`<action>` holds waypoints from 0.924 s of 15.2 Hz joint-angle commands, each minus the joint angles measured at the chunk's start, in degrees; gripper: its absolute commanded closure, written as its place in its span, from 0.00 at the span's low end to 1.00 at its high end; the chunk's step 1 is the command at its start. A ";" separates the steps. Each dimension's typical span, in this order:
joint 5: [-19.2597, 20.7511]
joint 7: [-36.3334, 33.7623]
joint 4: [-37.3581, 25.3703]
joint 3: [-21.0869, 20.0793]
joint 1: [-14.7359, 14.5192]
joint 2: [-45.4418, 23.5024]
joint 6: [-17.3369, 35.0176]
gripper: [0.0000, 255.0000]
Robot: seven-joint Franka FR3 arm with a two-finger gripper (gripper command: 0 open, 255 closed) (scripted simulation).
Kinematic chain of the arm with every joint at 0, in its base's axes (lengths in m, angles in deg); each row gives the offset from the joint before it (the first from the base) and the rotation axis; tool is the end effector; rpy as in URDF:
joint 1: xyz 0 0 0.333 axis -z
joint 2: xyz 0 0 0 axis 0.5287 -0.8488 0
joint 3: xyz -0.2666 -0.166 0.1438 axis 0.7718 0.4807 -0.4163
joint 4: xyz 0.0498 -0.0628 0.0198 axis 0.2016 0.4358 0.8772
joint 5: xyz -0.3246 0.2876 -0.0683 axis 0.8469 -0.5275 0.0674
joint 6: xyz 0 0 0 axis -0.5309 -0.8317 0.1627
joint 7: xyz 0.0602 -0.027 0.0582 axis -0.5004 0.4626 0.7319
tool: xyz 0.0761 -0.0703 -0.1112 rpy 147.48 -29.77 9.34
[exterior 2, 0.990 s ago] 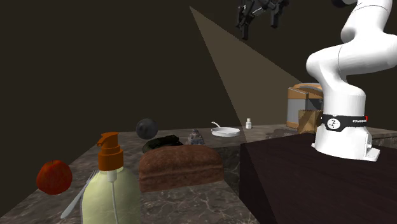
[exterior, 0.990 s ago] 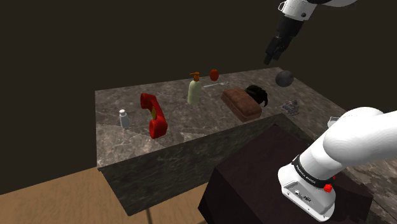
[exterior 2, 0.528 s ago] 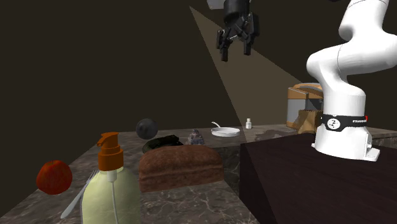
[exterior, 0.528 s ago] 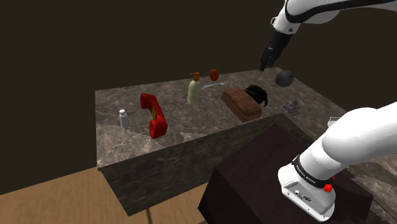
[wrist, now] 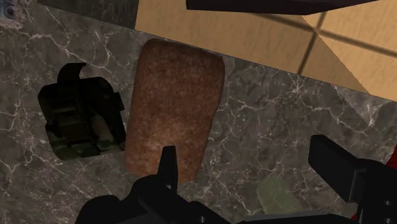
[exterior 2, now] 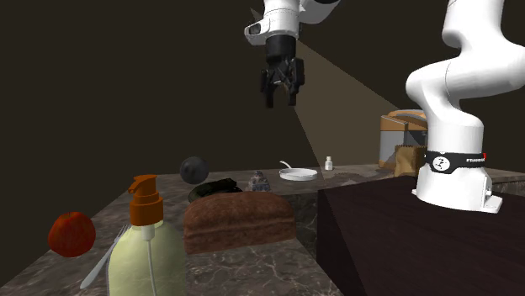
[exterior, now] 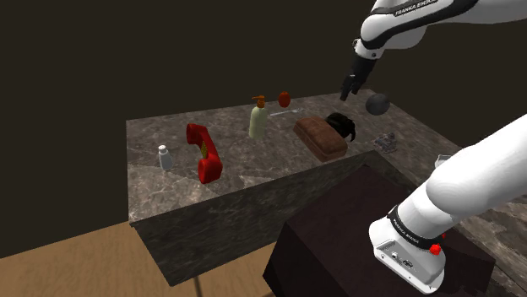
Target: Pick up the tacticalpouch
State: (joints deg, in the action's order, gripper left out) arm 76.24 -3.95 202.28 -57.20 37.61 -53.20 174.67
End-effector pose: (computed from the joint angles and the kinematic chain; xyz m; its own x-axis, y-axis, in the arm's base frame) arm 0.4647 -0.2066 0.3744 0.9955 0.0952 0.0012 0.0951 -0.9953 0.0166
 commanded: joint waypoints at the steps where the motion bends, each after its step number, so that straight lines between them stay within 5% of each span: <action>1: -0.49 2.14 -1.46 1.46 0.55 -4.36 2.80 0.00; 14: -9.04 14.39 -18.55 4.30 6.72 -32.09 11.92 0.00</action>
State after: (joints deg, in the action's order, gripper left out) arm 67.99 9.35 185.29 -52.87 43.48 -83.04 185.98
